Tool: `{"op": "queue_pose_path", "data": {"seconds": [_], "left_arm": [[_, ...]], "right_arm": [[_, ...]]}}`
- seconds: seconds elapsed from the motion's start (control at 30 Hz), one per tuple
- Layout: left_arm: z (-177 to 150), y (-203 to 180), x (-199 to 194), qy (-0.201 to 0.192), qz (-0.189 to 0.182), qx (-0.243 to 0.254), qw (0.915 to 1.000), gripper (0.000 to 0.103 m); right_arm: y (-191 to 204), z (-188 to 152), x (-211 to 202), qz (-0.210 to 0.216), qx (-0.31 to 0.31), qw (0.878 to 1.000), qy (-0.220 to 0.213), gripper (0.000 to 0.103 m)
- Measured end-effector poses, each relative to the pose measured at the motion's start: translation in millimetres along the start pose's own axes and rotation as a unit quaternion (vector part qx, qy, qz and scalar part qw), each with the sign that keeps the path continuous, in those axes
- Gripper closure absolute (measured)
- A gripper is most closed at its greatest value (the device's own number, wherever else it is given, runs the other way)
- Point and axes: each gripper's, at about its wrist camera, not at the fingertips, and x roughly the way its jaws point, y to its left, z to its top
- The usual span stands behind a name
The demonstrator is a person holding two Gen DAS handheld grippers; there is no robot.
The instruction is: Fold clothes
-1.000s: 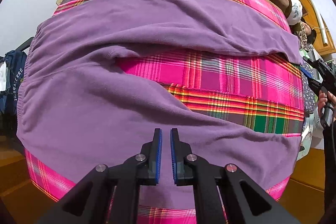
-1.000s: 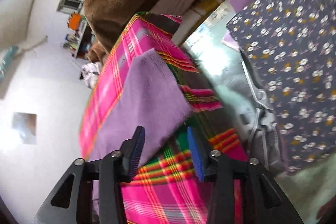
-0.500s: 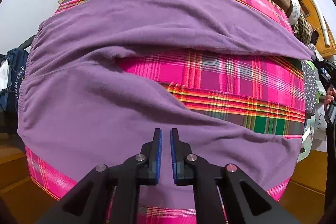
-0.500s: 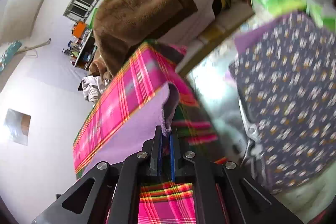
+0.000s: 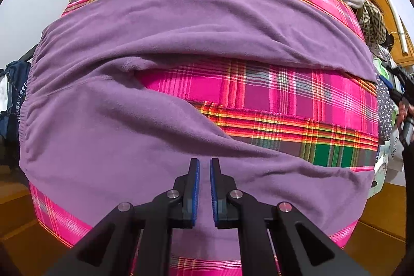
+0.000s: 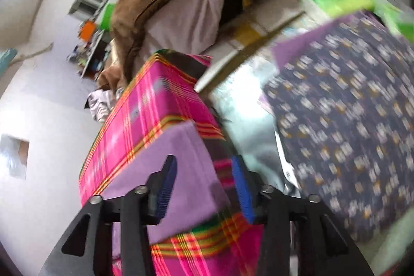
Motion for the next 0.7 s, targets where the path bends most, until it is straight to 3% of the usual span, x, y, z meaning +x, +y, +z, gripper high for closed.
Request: {"op": "queue_pose_path", "data": {"seconds": [0.27, 0.37, 0.5, 0.63, 0.7], "left_arm": [[4.0, -3.6, 8.5, 0.006, 0.008, -0.022, 0.9997, 0.095], [5.1, -2.4, 11.0, 0.008, 0.011, -0.031, 0.9994, 0.095], [6.6, -7.3, 12.5, 0.009, 0.011, -0.030, 0.9995, 0.095], [8.1, -13.1, 11.7, 0.007, 0.009, -0.025, 0.9996, 0.095], [9.1, -15.5, 10.6, 0.006, 0.008, -0.023, 0.9997, 0.095]], "right_arm": [[8.6, 27.7, 46.8, 0.028, -0.022, 0.998, 0.047, 0.057], [18.8, 31.4, 40.8, 0.040, -0.043, 0.998, 0.031, 0.094], [46.2, 35.4, 29.2, 0.005, -0.098, 0.995, -0.002, 0.095], [51.3, 40.6, 22.2, -0.004, -0.095, 0.995, -0.019, 0.095], [44.6, 40.1, 23.9, -0.023, -0.082, 0.996, -0.013, 0.085]]}}
